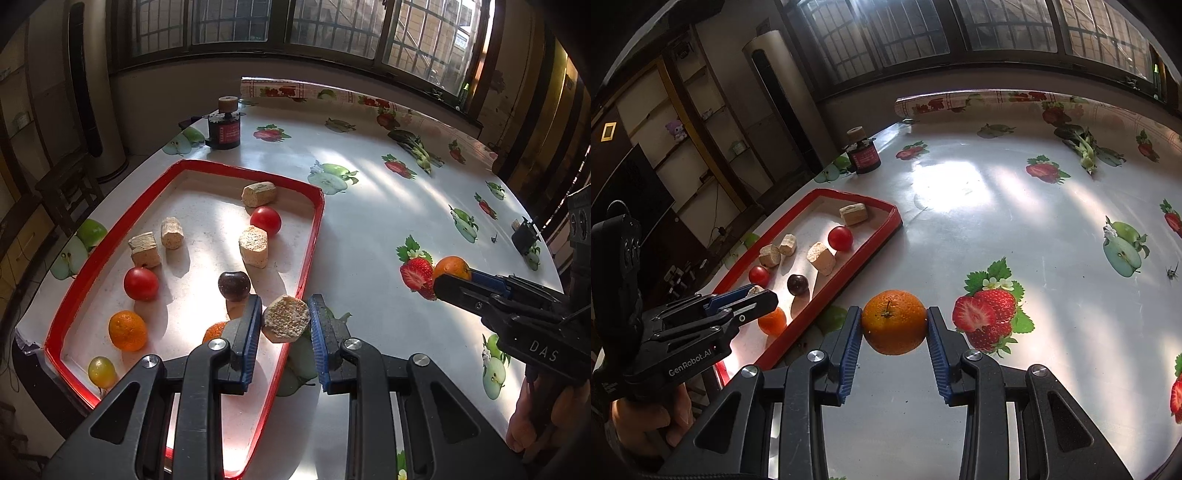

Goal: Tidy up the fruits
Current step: 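Carry cork piece and orange into the tray and open both tools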

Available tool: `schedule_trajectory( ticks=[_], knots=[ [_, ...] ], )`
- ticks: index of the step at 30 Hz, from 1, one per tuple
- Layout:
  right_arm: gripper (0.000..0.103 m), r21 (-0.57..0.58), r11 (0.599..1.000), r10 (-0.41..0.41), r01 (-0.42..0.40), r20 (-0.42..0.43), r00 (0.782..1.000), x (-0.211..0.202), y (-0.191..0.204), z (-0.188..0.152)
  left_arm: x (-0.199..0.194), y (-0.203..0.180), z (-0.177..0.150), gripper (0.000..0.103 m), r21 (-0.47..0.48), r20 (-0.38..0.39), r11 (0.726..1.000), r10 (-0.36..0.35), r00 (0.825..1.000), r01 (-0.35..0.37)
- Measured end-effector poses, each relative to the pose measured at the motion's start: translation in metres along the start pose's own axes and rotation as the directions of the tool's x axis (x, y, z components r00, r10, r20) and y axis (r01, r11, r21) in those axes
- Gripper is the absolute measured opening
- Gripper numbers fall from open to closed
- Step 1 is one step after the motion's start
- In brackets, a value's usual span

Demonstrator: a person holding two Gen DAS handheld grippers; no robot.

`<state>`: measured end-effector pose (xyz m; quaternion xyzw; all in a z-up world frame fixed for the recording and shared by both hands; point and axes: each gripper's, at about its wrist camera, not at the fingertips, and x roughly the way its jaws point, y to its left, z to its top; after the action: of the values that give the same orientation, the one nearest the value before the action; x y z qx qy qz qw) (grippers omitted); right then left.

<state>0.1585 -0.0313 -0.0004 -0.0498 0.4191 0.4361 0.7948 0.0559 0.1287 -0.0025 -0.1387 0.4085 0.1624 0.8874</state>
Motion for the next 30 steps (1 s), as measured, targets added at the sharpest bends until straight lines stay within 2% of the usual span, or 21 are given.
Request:
schedule_trajectory(
  ticks=[20,30],
  knots=[
    [0.035,-0.048,0.997,0.053,-0.054,-0.025,0.998,0.03,0.037,0.009,-0.009,0.057,-0.021,0.023,-0.102,-0.014,0.994,0.048,0.999,-0.049],
    [0.035,-0.082,0.993,0.081,-0.085,-0.054,0.995,0.056,0.063,0.018,-0.008,0.072,-0.028,0.023,-0.123,-0.027,0.991,0.058,0.998,-0.061]
  ],
)
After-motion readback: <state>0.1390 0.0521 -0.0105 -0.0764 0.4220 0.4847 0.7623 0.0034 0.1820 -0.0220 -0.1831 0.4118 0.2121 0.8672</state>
